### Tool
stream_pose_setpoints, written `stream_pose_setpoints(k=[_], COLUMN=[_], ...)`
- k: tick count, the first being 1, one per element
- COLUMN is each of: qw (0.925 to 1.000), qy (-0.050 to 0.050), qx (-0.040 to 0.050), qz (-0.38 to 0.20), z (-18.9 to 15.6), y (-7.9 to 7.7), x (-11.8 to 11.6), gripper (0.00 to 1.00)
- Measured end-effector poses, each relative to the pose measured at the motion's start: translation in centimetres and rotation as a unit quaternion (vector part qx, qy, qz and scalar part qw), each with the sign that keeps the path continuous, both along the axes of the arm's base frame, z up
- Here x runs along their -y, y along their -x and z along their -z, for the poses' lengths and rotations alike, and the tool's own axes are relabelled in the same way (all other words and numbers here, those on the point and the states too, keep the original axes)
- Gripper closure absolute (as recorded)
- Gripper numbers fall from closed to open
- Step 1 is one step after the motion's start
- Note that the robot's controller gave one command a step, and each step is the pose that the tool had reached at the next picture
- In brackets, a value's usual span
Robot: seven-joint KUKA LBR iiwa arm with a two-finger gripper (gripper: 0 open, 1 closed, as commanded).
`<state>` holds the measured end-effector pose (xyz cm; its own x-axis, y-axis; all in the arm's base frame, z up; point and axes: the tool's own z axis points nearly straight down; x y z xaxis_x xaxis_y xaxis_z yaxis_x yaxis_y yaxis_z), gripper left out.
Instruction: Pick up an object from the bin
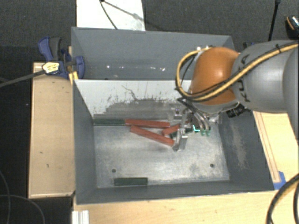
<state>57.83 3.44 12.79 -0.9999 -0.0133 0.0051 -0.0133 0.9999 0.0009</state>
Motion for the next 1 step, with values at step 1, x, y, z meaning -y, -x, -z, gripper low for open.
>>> stream_pose_setpoints(k=[1], qw=[0.9988], qy=[0.0], qx=[0.0014], qz=[-0.05], z=[5.96], y=[-1.14], x=[0.56], gripper=[0.0])
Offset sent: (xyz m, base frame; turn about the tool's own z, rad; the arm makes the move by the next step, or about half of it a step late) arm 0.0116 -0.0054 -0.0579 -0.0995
